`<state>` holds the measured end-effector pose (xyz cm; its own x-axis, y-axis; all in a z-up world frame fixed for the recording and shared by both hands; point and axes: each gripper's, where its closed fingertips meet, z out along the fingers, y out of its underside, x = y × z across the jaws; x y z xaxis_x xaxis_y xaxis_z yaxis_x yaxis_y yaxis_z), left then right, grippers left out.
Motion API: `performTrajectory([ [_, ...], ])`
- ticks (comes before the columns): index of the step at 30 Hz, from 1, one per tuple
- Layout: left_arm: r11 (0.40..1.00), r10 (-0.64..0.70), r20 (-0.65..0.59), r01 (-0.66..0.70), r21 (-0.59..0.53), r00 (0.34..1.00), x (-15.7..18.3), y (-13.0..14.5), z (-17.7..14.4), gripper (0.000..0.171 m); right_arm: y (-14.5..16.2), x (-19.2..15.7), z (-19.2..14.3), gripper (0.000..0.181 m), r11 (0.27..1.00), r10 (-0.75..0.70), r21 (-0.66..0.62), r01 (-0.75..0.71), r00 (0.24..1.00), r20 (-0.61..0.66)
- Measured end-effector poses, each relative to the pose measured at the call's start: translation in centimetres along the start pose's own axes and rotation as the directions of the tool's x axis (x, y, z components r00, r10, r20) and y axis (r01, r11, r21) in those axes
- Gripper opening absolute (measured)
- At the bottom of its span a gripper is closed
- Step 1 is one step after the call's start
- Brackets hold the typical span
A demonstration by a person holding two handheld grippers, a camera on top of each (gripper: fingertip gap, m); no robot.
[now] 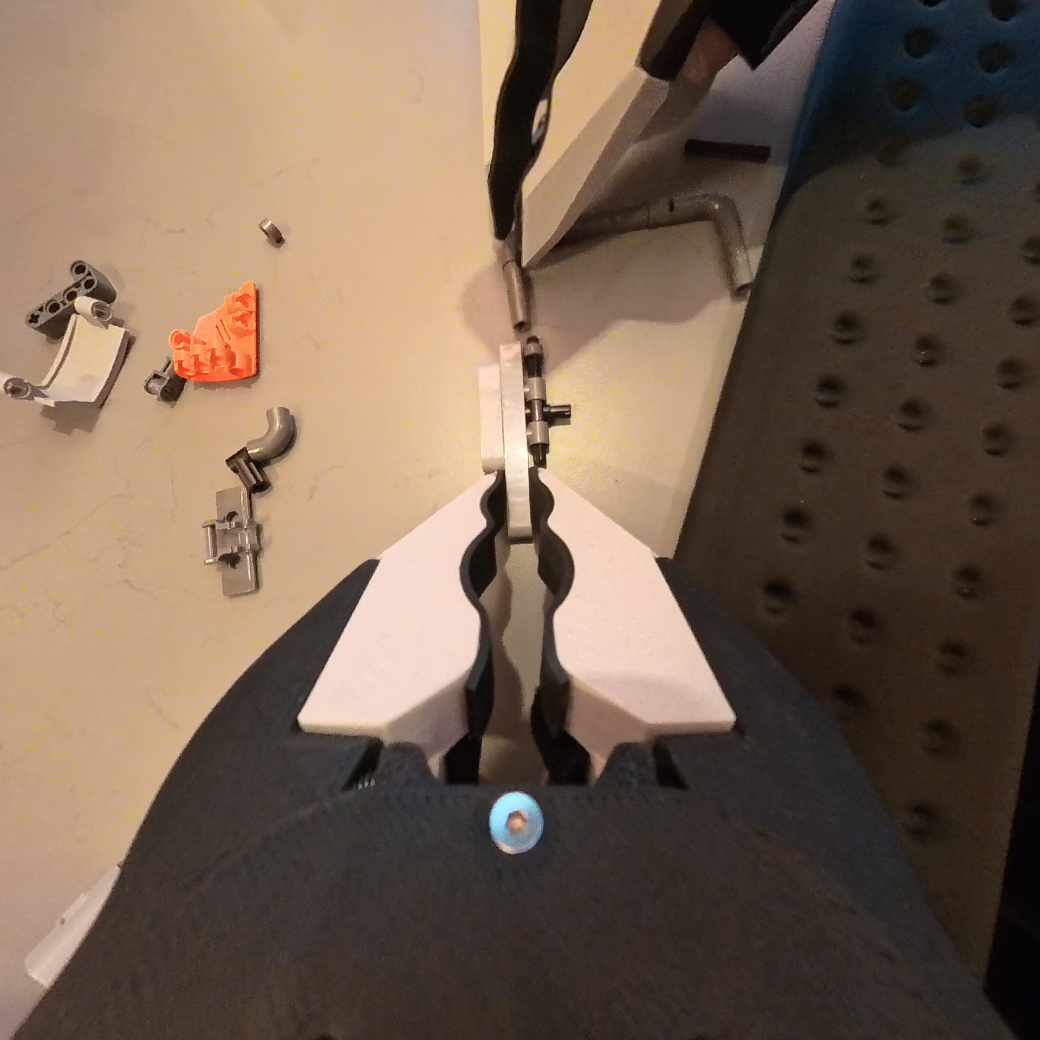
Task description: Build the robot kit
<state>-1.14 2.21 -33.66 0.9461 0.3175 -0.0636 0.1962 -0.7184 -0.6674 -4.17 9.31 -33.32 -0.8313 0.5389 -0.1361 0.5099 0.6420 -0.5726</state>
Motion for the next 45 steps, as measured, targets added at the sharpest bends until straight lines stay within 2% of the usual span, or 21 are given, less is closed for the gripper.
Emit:
performTrajectory([
  [22, 1.0, -0.005, 0.032, 0.005, 0.001, 0.999, -0.3, -0.4, 0.4, 0.006, 0.1, 0.0, 0.1, 0.01, 0.999, 0.043, 0.026, -0.044, 0.999, 0.03],
  [26, 1.0, -0.026, 0.037, 0.026, 0.003, 0.999, -0.6, -0.4, 0.4, 0.012, 0.1, 0.0, 0.1, 0.01, 0.999, 0.04, 0.024, -0.041, 0.999, 0.026],
  [31, 0.999, -0.05, -0.016, 0.05, 0.017, 0.999, -0.1, -0.4, 0.4, 0.025, 0.1, 0.0, 0.1, 0.01, 0.997, 0.053, 0.045, -0.055, 0.998, 0.04],
  [45, 0.999, -0.028, -0.046, 0.029, 0.018, 0.999, 0.5, -0.7, 0.6, 0.018, 0.1, 0.0, 0.1, 0.01, 0.997, 0.048, 0.06, -0.05, 0.998, 0.038],
])
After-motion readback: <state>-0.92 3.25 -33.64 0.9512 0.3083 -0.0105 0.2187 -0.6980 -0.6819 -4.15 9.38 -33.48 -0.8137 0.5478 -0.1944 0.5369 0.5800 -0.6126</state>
